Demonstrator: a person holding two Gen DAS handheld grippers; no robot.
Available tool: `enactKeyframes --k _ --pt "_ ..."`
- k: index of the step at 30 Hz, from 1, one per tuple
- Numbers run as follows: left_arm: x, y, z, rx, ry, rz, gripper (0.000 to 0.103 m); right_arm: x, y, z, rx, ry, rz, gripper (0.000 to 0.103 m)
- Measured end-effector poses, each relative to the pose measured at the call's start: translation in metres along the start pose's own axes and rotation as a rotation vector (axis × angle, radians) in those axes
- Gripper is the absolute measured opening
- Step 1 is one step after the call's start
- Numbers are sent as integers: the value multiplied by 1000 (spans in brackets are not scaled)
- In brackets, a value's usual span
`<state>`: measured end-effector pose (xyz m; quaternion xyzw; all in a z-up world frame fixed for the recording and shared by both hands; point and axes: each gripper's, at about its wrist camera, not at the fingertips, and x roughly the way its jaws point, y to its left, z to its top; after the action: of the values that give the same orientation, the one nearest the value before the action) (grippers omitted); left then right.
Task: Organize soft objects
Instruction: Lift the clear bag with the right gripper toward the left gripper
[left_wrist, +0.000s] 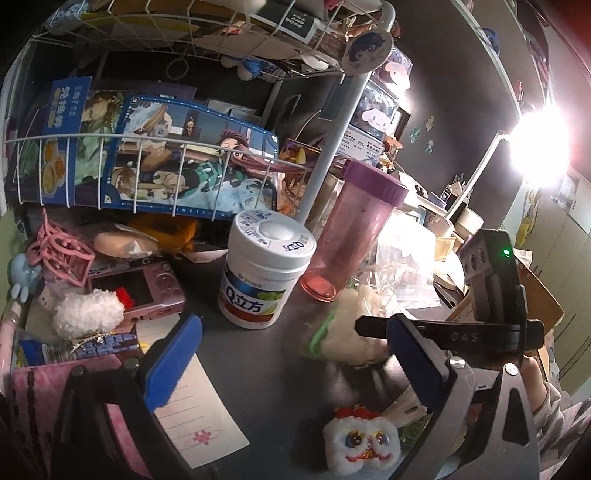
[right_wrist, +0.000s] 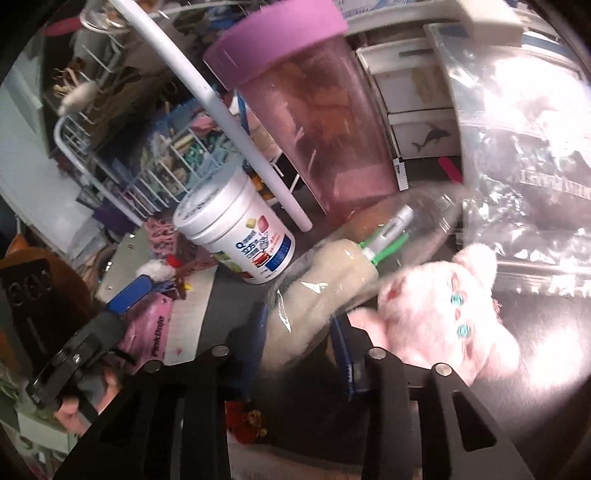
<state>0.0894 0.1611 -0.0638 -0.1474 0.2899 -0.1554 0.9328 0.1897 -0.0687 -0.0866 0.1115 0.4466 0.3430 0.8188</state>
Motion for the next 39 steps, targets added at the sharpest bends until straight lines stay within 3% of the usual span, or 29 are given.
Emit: enactKeyframes --k 4,11,18,21,23,24,26,30,34,37,39 --pt "-3 -6 1 4 -7 -14 100 -22 1 -8 -3 -44 24 27" --pt "-13 -20 1 23 -24 -28 100 -65 20 -20 -31 -79 143 27" --pt "-24 -35 1 45 -37 -34 100 -97 42 -41 -118 -12 204 27" --pt "-27 -41 0 55 -39 -40 100 -89 42 -52 -124 84 172 28" --pt "-28 -46 -1 62 -38 -41 100 -87 38 -58 -127 103 91 30" --pt "-29 -47 -2 66 -38 -42 100 -88 36 -60 -134 102 44 31" --pt "-30 -49 -3 69 -38 -42 100 -91 31 -62 -137 83 -42 45" --pt "-30 -51 -3 72 -38 -42 100 -99 27 -64 -180 24 -190 57" --pt "-30 -51 -3 72 -38 -43 100 -100 25 -67 -179 15 -157 61" --pt "-30 -51 -3 69 -39 -43 100 -90 27 -69 -165 36 -147 73" --pt "-30 -49 -3 67 -39 -42 100 -85 23 -70 -137 43 -149 74"
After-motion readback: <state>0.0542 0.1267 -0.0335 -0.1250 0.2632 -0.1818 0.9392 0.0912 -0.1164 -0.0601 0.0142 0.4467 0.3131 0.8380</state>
